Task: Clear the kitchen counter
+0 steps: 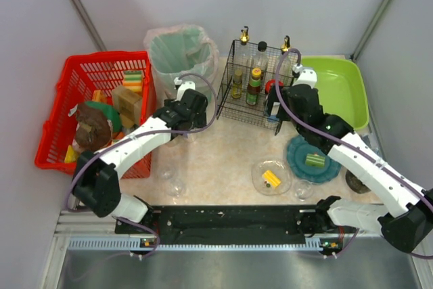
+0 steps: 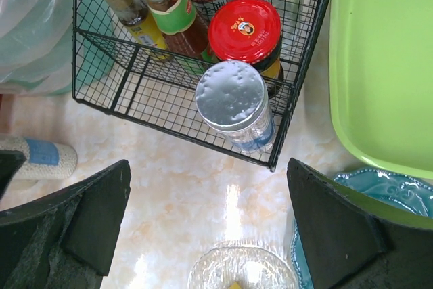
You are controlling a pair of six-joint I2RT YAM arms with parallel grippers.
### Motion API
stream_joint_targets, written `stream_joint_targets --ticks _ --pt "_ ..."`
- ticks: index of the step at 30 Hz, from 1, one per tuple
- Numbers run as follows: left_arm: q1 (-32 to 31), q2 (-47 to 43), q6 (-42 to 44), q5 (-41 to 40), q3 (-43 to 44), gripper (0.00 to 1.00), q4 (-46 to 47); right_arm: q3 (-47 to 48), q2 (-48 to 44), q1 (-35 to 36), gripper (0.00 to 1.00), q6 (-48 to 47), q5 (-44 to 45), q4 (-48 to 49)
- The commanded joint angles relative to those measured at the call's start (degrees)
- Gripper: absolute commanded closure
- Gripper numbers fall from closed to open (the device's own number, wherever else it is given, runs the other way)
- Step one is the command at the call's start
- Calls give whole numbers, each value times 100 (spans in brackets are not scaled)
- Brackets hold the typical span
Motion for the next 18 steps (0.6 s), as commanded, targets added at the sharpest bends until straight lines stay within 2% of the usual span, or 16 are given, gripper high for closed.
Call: stream_joint_targets --ticks 1,5,11,14,18 --pt "-11 316 -222 -359 371 7 -50 -31 -242 -48 5 35 14 107" --pt "-11 431 -205 -316 450 14 28 -66 -286 -48 5 44 14 99" --pt "-19 423 111 1 520 48 266 -119 -452 -48 6 9 67 64" --pt "-28 317 234 246 582 60 257 -146 -558 -48 6 -18 128 46" --pt "-72 115 603 861 836 66 222 -137 -672 -48 6 -88 286 2"
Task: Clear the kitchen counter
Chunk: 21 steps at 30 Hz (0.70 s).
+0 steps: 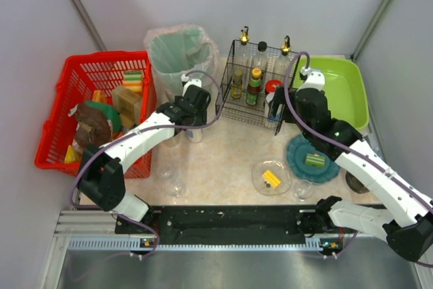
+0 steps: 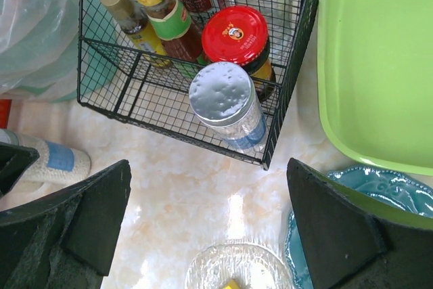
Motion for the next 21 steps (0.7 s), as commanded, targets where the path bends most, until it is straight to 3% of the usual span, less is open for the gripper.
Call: stream_joint_targets --ticks 1,8,13,21 --pt "-116 -418 444 630 635 67 189 5 -285 -48 5 -79 269 24" --pt "-292 -805 541 1456 1321 68 293 -21 -646 -48 6 -158 472 -82" --pt "-353 -911 603 1712 1384 75 1118 -92 -901 -48 6 -123 542 -143" --pt "-362 -130 717 1862 1804 74 1885 -197 -1156 -48 6 -97 647 -266"
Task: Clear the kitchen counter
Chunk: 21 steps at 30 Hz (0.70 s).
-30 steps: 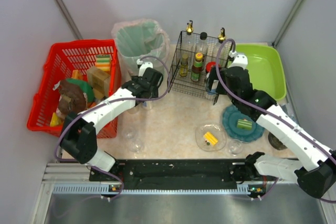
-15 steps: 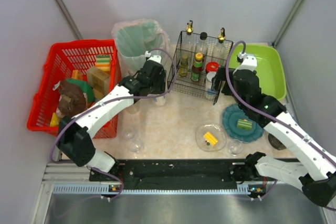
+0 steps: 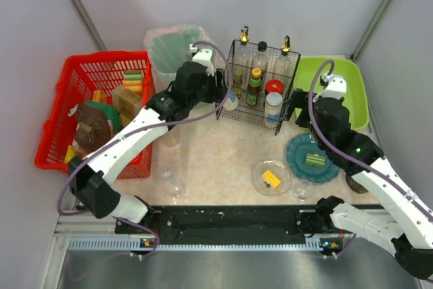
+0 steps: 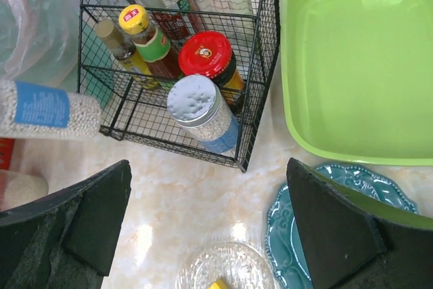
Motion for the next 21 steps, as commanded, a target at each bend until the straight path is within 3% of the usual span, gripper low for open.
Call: stream_joint_targets --ticks 1,10,21 --pt "-10 498 146 205 542 74 987 -64 -162 -48 6 -42 167 -8" --pt "-72 1158 831 -392 551 74 1496 -125 -153 -48 6 2 167 -26" --pt "-160 2071 1166 -1052 1060 67 839 -266 -126 -48 7 151 79 -26"
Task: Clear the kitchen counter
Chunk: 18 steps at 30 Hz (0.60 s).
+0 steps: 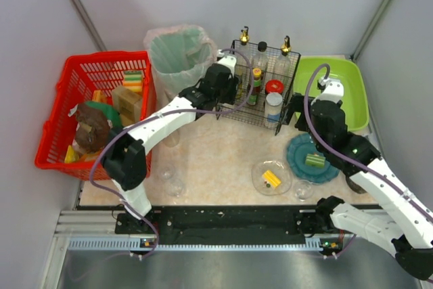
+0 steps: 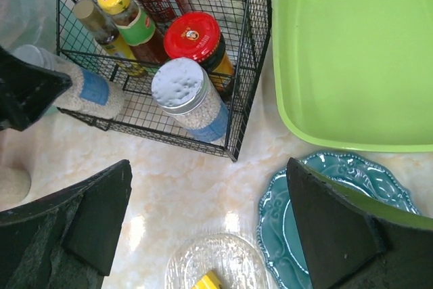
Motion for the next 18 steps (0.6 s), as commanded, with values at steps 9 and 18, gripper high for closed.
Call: stream_joint_targets --ticks 9,18 --pt "-162 750 262 -607 918 46 -163 51 -17 -48 8 285 -75 114" --pt "-206 444 323 -607 1076 9 -278 16 -166 -48 8 259 -198 123"
